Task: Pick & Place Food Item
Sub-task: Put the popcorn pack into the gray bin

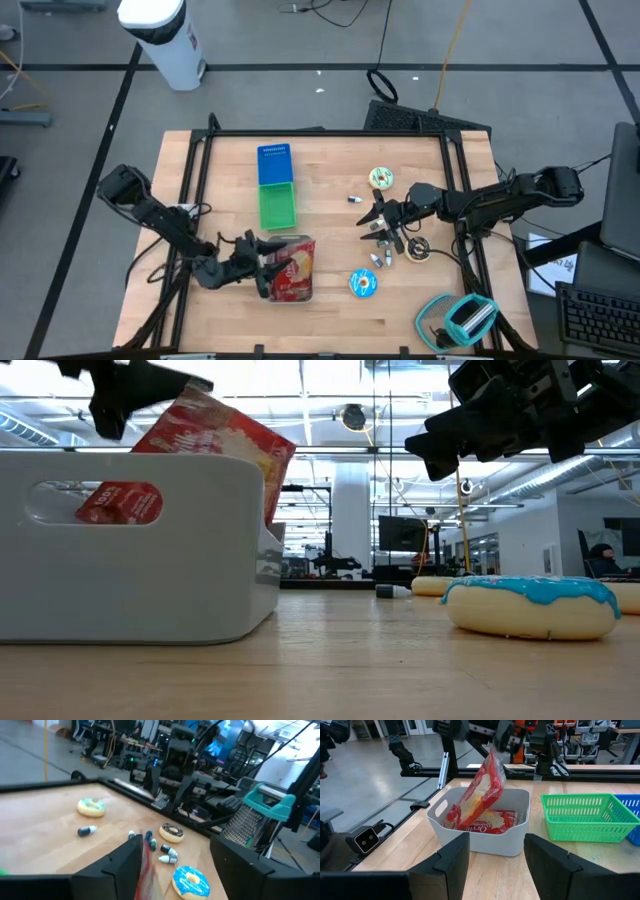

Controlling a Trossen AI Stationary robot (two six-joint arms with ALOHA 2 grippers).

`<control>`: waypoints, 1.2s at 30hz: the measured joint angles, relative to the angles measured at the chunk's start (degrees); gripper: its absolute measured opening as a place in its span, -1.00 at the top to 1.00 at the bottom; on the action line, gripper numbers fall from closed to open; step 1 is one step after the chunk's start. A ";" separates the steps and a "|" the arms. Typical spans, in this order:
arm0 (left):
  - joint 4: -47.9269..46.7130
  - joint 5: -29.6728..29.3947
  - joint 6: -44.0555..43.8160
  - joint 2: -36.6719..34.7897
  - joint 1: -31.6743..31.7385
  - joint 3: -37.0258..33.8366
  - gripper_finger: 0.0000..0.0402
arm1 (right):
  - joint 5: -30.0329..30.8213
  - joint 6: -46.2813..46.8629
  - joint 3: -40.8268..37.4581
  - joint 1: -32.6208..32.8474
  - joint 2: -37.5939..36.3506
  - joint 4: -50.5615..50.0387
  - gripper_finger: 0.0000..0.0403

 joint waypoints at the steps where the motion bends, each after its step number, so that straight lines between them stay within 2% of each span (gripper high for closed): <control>1: 0.04 -0.24 1.11 -0.78 -0.14 0.00 -0.18 | 0.00 -0.02 0.00 0.02 0.00 0.00 0.11; 10: -0.03 -7.23 12.01 -6.72 -2.29 0.00 -0.19 | 0.14 -0.02 0.00 0.00 0.00 0.02 0.12; 16: -0.01 -11.76 19.36 -9.32 -2.51 0.00 -0.19 | 8.70 1.38 0.15 3.43 3.13 0.11 0.14; 20: 0.04 -13.37 23.25 -9.65 -1.37 0.00 -0.19 | 9.39 1.50 3.50 6.42 10.10 0.17 0.14; 23: -0.03 -13.81 24.94 -9.64 -0.02 0.00 -0.19 | 12.41 1.32 8.11 8.23 17.16 0.01 0.14; 28: -0.16 -13.80 25.32 -9.63 2.44 0.00 -0.19 | 13.34 -1.16 16.12 8.53 27.85 -3.25 0.15; 36: -0.99 -13.74 25.33 -9.63 4.34 0.00 -0.19 | 13.31 -1.34 24.36 8.59 37.87 -6.30 0.15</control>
